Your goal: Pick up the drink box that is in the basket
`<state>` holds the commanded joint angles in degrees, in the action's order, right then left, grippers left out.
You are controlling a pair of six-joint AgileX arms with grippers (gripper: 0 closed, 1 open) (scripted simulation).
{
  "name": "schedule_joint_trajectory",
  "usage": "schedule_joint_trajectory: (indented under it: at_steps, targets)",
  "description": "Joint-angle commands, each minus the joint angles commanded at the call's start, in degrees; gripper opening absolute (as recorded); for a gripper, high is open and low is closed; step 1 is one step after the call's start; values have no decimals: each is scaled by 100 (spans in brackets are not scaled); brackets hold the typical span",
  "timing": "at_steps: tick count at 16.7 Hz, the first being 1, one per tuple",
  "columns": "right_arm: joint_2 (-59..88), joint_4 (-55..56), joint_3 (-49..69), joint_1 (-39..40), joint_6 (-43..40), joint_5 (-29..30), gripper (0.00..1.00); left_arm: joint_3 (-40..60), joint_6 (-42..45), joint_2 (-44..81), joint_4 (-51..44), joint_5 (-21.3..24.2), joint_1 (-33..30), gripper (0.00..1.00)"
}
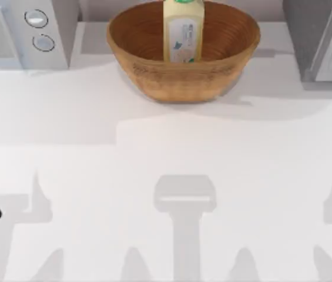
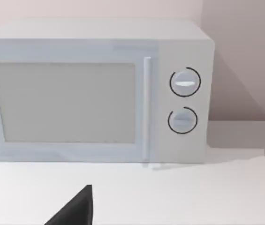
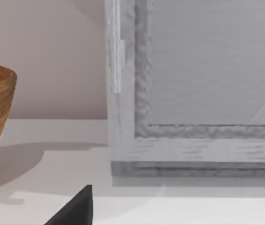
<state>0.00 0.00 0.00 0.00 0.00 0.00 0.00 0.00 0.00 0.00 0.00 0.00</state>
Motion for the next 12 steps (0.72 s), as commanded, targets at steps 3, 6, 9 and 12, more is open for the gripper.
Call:
schedule_joint_trajectory:
  at_steps: [3, 6, 9, 12]
  targets:
    - [0, 0, 0, 0, 0, 0, 100, 22, -6, 56, 12, -18, -18, 100]
    - [0, 0, 0, 0, 0, 0, 100, 269, -40, 575, 171, -183, -182, 100]
    - [0, 0, 0, 0, 0, 0, 100, 825, -74, 1581, 558, -491, -500, 100]
    - [0, 0, 0, 0, 0, 0, 100, 1650, -84, 2949, 1150, -916, -948, 100]
